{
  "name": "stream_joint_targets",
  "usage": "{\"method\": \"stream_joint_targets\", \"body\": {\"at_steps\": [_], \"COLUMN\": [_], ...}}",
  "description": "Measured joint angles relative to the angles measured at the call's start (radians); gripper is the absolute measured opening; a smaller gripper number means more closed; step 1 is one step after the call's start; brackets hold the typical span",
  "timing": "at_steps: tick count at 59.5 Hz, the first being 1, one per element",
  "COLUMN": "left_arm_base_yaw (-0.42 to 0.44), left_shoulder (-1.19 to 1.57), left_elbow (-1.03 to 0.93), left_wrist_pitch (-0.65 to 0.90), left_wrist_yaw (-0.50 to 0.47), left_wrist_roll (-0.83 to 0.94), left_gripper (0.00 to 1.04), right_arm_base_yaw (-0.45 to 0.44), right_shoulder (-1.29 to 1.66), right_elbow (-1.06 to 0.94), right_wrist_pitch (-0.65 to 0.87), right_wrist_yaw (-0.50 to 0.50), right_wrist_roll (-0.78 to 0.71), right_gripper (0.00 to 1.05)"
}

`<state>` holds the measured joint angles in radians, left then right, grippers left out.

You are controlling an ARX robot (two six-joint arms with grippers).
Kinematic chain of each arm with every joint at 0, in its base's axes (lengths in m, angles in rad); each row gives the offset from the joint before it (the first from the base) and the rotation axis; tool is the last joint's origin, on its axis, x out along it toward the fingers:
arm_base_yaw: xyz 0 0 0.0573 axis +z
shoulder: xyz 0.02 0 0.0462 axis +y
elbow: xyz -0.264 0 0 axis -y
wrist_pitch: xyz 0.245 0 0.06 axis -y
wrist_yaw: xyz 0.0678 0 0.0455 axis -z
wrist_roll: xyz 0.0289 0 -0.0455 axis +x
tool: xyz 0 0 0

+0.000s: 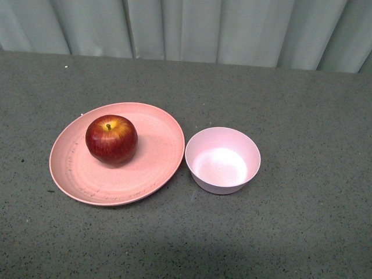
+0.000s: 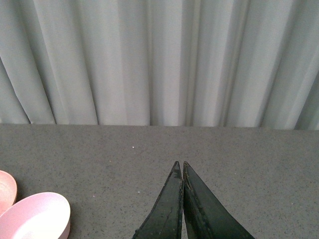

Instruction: Move apple from plate to bowl

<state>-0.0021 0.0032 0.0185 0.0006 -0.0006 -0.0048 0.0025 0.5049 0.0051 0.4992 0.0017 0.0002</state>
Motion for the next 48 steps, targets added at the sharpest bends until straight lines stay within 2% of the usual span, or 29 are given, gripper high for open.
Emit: {"method": "stream_joint_targets", "body": {"at_steps": [19,48], "left_arm_base_yaw": [0.0,0.0], "left_shoulder": [0.0,0.0], "left_elbow": [0.0,0.0], "left_wrist_pitch": [0.0,0.0], "left_wrist_yaw": [0.0,0.0], "left_wrist_roll": [0.0,0.0], "left_gripper": [0.98,0.98], "right_arm_base_yaw": [0.0,0.0], "right_shoulder": [-0.165,-0.327], "right_elbow": [0.0,0.0], "right_wrist_pitch": [-0.157,-0.318], "right_wrist_yaw": [0.0,0.0], "right_wrist_roll": [0.0,0.0], "right_gripper": [0.01,0.01]}}
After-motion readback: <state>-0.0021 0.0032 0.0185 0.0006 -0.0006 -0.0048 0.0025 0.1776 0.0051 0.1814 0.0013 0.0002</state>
